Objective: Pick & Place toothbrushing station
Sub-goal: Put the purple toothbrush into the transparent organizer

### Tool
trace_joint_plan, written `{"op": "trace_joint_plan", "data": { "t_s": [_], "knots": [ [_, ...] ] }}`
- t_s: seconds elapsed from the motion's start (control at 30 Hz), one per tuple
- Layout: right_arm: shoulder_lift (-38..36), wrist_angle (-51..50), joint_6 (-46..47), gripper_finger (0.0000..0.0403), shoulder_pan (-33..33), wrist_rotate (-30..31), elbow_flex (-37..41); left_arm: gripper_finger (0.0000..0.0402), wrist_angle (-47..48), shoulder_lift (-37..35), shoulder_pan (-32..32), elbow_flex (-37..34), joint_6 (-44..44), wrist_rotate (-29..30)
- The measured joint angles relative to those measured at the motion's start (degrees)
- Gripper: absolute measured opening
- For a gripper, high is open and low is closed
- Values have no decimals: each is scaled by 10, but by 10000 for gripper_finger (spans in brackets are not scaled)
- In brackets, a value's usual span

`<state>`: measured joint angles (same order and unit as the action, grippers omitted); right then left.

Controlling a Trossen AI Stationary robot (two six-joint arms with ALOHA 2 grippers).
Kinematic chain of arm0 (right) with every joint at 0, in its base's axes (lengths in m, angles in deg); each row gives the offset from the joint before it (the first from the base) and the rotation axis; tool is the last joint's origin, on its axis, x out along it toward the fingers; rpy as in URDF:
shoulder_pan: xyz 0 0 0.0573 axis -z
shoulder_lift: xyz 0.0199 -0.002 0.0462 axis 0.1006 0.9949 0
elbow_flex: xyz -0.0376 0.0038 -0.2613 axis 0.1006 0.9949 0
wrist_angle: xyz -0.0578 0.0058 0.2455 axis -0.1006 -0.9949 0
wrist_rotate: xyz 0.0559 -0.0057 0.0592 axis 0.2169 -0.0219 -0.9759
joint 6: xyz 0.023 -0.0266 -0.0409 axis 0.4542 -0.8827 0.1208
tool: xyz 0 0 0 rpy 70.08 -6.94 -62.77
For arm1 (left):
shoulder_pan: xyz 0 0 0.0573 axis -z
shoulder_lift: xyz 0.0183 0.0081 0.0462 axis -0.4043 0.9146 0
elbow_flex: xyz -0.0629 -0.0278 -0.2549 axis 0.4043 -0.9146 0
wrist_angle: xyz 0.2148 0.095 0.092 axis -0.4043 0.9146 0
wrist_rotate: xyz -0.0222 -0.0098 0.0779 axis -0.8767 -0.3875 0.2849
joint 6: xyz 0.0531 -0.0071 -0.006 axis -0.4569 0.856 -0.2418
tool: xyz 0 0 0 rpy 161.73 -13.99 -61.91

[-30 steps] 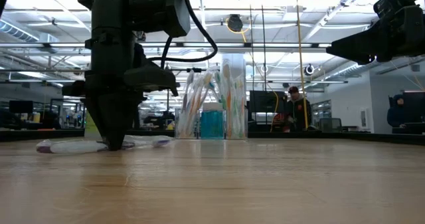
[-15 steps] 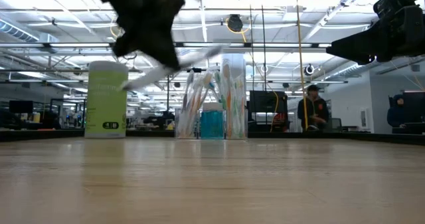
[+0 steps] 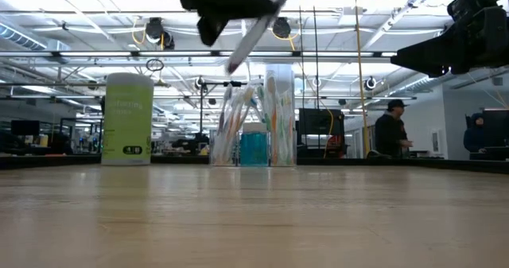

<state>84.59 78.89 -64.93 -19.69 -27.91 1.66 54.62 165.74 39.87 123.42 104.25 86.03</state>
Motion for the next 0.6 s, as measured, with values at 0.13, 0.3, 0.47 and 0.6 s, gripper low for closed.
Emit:
{"op": "trace_joint_plan", "data": {
  "t_s": [0.13, 0.3, 0.47, 0.6],
  "knots": [
    [0, 0, 0, 183, 0, 0, 0, 3, -171, 0, -12, -75, -34, -67],
    [0, 0, 0, 183, 0, 0, 0, 3, -307, 0, -44, -170, -35, -72],
    [0, 0, 0, 183, 0, 0, 0, 3, -446, 0, -94, -257, -17, -71],
    [0, 0, 0, 183, 0, 0, 0, 4, -542, -1, -141, -304, -15, -71]
  ]
}}
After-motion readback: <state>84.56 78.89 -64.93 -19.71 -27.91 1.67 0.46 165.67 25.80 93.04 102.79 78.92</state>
